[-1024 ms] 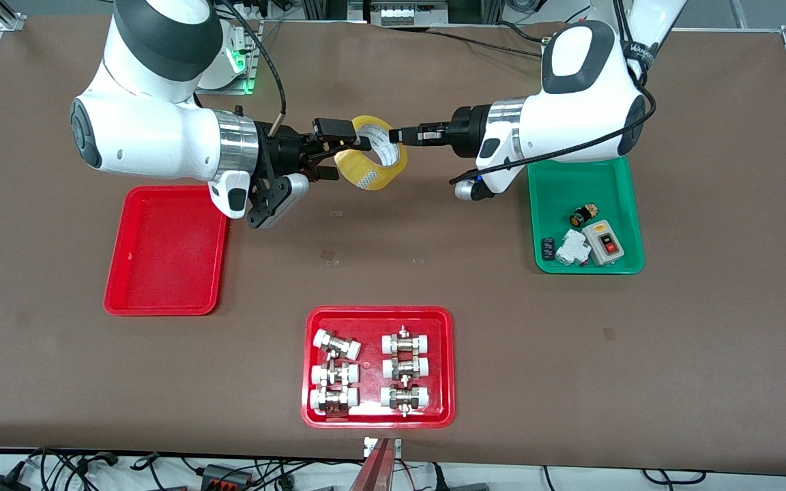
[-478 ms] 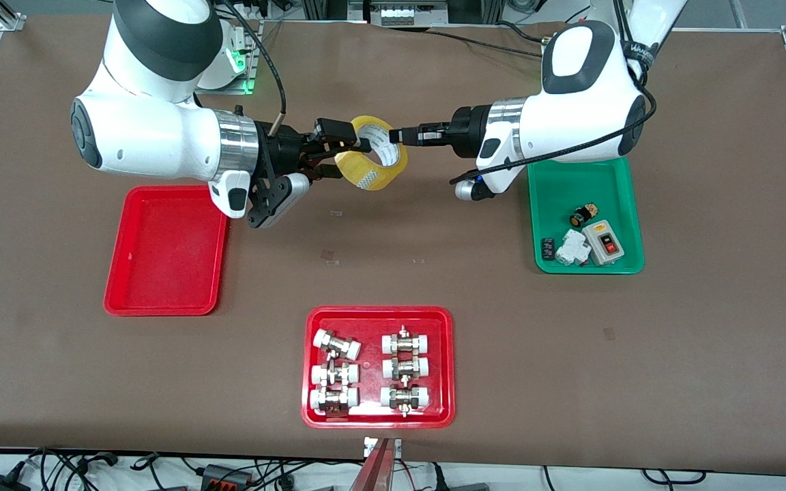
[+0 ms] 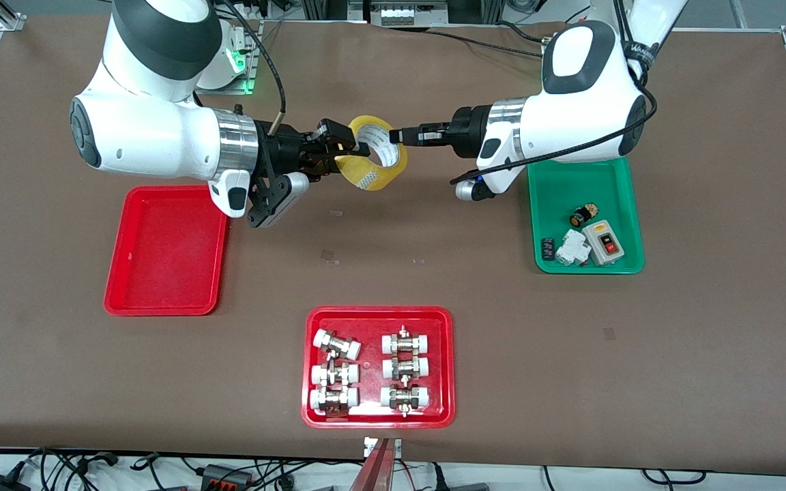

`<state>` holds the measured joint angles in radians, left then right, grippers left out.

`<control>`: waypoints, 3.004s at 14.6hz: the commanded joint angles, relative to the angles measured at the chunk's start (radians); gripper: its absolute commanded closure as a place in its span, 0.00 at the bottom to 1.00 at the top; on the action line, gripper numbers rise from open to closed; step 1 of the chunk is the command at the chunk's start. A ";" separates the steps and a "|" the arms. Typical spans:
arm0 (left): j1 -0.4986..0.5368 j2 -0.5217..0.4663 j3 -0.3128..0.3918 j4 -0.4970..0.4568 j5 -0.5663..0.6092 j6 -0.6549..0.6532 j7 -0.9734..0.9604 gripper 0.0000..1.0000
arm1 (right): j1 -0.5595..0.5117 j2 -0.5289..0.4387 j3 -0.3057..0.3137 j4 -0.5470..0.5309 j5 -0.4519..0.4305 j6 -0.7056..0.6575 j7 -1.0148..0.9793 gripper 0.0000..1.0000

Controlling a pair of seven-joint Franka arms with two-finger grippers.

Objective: Left arm passes tape to right arm into tray
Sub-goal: 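Grasp the tape roll with the right gripper beside the left gripper, then lower the tape into the red tray while the left gripper withdraws, then set the tape roll flat in the empty red tray with the right gripper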

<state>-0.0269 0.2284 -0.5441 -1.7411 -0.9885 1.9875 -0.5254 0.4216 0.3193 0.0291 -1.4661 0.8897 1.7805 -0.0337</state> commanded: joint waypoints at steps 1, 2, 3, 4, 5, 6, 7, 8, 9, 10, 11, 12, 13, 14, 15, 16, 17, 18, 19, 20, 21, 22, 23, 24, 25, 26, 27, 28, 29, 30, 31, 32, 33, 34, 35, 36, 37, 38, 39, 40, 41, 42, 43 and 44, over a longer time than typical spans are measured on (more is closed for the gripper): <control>0.002 0.000 0.003 0.023 -0.018 -0.022 0.006 0.92 | -0.004 -0.002 0.000 0.013 0.017 -0.012 0.001 0.55; 0.004 -0.001 0.004 0.022 -0.016 -0.030 -0.005 0.51 | -0.003 -0.002 0.002 0.013 0.017 -0.010 0.001 0.55; 0.004 -0.001 0.010 0.023 -0.016 -0.053 -0.008 0.01 | -0.004 -0.002 0.002 0.013 0.017 -0.010 0.001 0.55; 0.007 -0.001 0.012 0.023 -0.016 -0.062 -0.008 0.00 | -0.003 -0.002 0.000 0.013 0.017 -0.012 0.000 0.55; 0.019 -0.003 0.010 0.023 -0.015 -0.064 -0.008 0.00 | -0.003 -0.002 0.000 0.013 0.017 -0.012 0.001 0.55; 0.022 -0.007 0.010 0.023 -0.015 -0.064 -0.007 0.00 | -0.003 -0.002 0.000 0.013 0.017 -0.012 0.000 0.55; 0.024 -0.007 0.010 0.022 -0.015 -0.065 -0.007 0.00 | -0.003 -0.002 0.000 0.013 0.017 -0.012 0.000 0.55; 0.024 -0.006 0.012 0.023 -0.003 -0.067 -0.007 0.00 | -0.003 0.000 0.000 0.013 0.017 -0.012 -0.005 0.56; 0.025 -0.006 0.012 0.028 0.077 -0.076 -0.007 0.00 | -0.004 0.003 0.000 0.012 0.017 -0.012 -0.015 0.55; 0.025 -0.006 0.012 0.061 0.191 -0.113 -0.008 0.00 | -0.009 0.007 -0.001 0.012 0.017 -0.010 -0.015 0.55; 0.037 -0.004 0.015 0.101 0.290 -0.187 -0.008 0.00 | -0.015 0.015 -0.001 0.010 0.015 -0.010 -0.015 0.55; 0.071 0.000 0.015 0.145 0.350 -0.278 -0.005 0.00 | -0.021 0.024 -0.003 0.010 0.009 -0.010 -0.015 0.55; 0.108 0.003 0.015 0.191 0.388 -0.383 -0.002 0.00 | -0.027 0.029 -0.004 0.010 0.006 -0.010 -0.011 0.55; 0.134 0.003 0.016 0.213 0.434 -0.456 0.004 0.00 | -0.036 0.035 -0.008 0.004 0.003 -0.010 -0.011 0.55; 0.159 0.000 0.013 0.235 0.500 -0.501 0.005 0.00 | -0.062 0.049 -0.008 -0.003 0.002 -0.010 -0.012 0.55; 0.168 -0.004 0.012 0.253 0.564 -0.539 0.007 0.00 | -0.092 0.063 -0.008 -0.010 0.002 -0.012 -0.014 0.55; 0.171 -0.006 0.013 0.277 0.621 -0.573 0.016 0.00 | -0.125 0.073 -0.008 -0.013 0.002 -0.012 -0.012 0.55; 0.179 -0.006 0.013 0.299 0.684 -0.607 0.062 0.00 | -0.174 0.093 -0.009 -0.017 0.000 -0.013 -0.014 0.55; 0.188 -0.009 0.013 0.311 0.755 -0.639 0.152 0.00 | -0.223 0.112 -0.009 -0.019 -0.003 -0.038 -0.012 0.55; 0.205 -0.021 0.015 0.313 0.801 -0.647 0.224 0.00 | -0.281 0.136 -0.009 -0.019 -0.006 -0.067 -0.011 0.55; 0.241 -0.033 0.013 0.311 0.823 -0.650 0.284 0.00 | -0.335 0.150 -0.009 -0.019 -0.027 -0.082 -0.011 0.55; 0.273 -0.038 0.013 0.305 0.824 -0.654 0.324 0.00 | -0.395 0.168 -0.009 -0.019 -0.061 -0.098 -0.014 0.55; 0.304 -0.047 0.015 0.301 0.830 -0.664 0.365 0.00 | -0.441 0.191 -0.009 -0.017 -0.081 -0.125 -0.015 0.55; 0.332 -0.055 0.012 0.299 0.858 -0.664 0.405 0.00 | -0.487 0.217 -0.009 -0.017 -0.109 -0.153 -0.026 0.55; 0.346 -0.061 0.016 0.299 0.881 -0.662 0.460 0.00 | -0.521 0.227 -0.009 -0.017 -0.130 -0.165 -0.053 0.55; 0.343 -0.092 0.042 0.295 0.895 -0.661 0.504 0.00 | -0.558 0.239 -0.009 -0.017 -0.138 -0.180 -0.086 0.55; 0.320 -0.125 0.096 0.285 0.898 -0.658 0.512 0.00 | -0.611 0.263 -0.009 -0.017 -0.140 -0.217 -0.144 0.55; 0.262 -0.157 0.171 0.272 0.901 -0.644 0.512 0.00 | -0.660 0.293 -0.009 -0.013 -0.141 -0.242 -0.204 0.55; 0.201 -0.175 0.255 0.265 0.912 -0.645 0.513 0.00 | -0.696 0.311 -0.009 -0.014 -0.152 -0.245 -0.271 0.55; 0.161 -0.182 0.315 0.264 0.916 -0.648 0.516 0.00 | -0.724 0.331 -0.009 -0.017 -0.178 -0.253 -0.351 0.55; 0.144 -0.187 0.353 0.265 0.938 -0.651 0.524 0.00 | -0.748 0.349 -0.009 -0.017 -0.190 -0.265 -0.397 0.55; 0.127 -0.190 0.368 0.267 0.988 -0.645 0.527 0.00 | -0.767 0.371 -0.009 -0.017 -0.192 -0.268 -0.428 0.55; 0.107 -0.189 0.384 0.267 1.042 -0.633 0.528 0.00 | -0.774 0.395 -0.009 -0.019 -0.192 -0.268 -0.463 0.55; 0.082 -0.188 0.409 0.264 1.054 -0.610 0.532 0.00 | -0.779 0.411 -0.009 -0.020 -0.193 -0.268 -0.498 0.55; 0.062 -0.204 0.433 0.246 1.051 -0.602 0.535 0.00 | -0.785 0.422 -0.009 -0.026 -0.193 -0.268 -0.521 0.55; 0.045 -0.227 0.443 0.223 1.051 -0.570 0.535 0.00 | -0.788 0.435 -0.009 -0.030 -0.193 -0.268 -0.541 0.55; 0.042 -0.245 0.449 0.189 1.050 -0.529 0.533 0.00 | -0.796 0.449 -0.009 -0.030 -0.193 -0.263 -0.569 0.54; 0.042 -0.265 0.463 0.151 1.042 -0.486 0.532 0.00 | -0.800 0.466 -0.009 -0.030 -0.193 -0.260 -0.590 0.54; 0.045 -0.283 0.473 0.118 1.021 -0.455 0.533 0.00 | -0.802 0.474 -0.009 -0.030 -0.193 -0.256 -0.606 0.54; 0.047 -0.305 0.475 0.085 1.013 -0.423 0.533 0.00 | -0.802 0.478 -0.009 -0.030 -0.193 -0.251 -0.609 0.54; 0.053 -0.310 0.475 0.066 1.013 -0.399 0.533 0.00 | -0.802 0.481 -0.009 -0.030 -0.192 -0.248 -0.611 0.54; 0.054 -0.305 0.475 0.068 1.013 -0.386 0.538 0.00 | -0.802 0.489 -0.009 -0.028 -0.192 -0.247 -0.611 0.54; 0.057 -0.301 0.474 0.072 1.022 -0.382 0.541 0.00 | -0.802 0.495 -0.009 -0.028 -0.192 -0.245 -0.615 0.54; 0.061 -0.300 0.461 0.074 1.025 -0.360 0.529 0.00 | -0.802 0.501 -0.009 -0.026 -0.190 -0.242 -0.644 0.53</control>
<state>0.0332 -0.0400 -0.0795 -1.6311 0.0362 1.5834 -0.0110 -0.3598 0.8157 -0.0010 -1.4971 0.7053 1.5427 -0.6367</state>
